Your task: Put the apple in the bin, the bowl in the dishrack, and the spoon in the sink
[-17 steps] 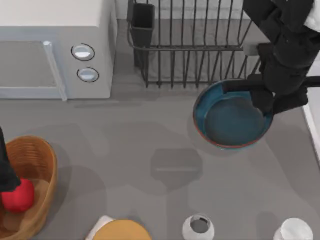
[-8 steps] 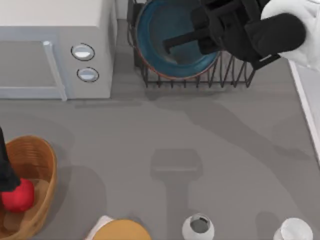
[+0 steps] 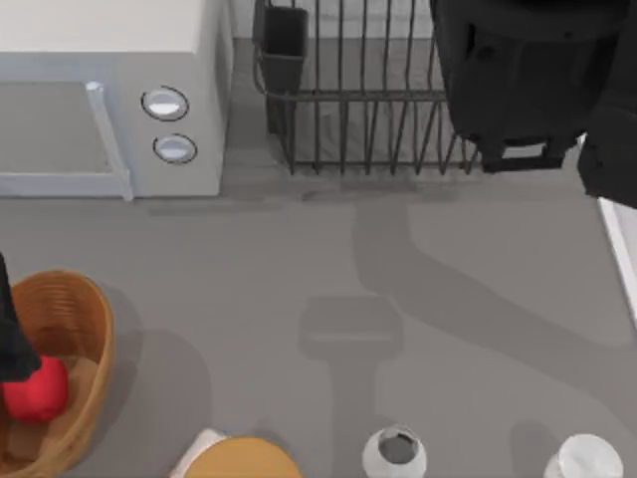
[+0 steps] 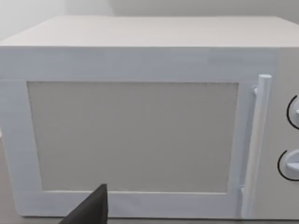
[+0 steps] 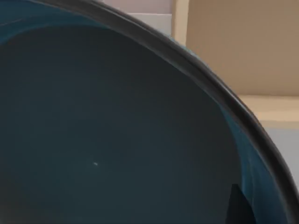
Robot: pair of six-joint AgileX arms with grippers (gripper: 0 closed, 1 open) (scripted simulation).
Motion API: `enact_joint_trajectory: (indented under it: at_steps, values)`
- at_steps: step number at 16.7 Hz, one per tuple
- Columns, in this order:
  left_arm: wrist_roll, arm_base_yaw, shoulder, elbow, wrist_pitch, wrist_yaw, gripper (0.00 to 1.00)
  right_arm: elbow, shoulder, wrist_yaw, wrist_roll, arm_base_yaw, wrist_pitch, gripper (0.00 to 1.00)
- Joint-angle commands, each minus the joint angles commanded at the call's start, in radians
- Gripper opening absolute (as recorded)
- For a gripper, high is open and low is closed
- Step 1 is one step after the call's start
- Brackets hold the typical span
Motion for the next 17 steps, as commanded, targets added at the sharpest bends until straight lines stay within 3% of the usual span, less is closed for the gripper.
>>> enact_joint_trajectory:
  at_steps: [9,17]
  values:
    - [0.000,0.000,0.000,0.000,0.000,0.000,1.00,-0.001,0.018,0.011,-0.011,-0.005,0.069,0.00]
    - [0.000,0.000,0.000,0.000,0.000,0.000,1.00,-0.063,0.407,-0.221,-0.023,-0.245,0.544,0.00]
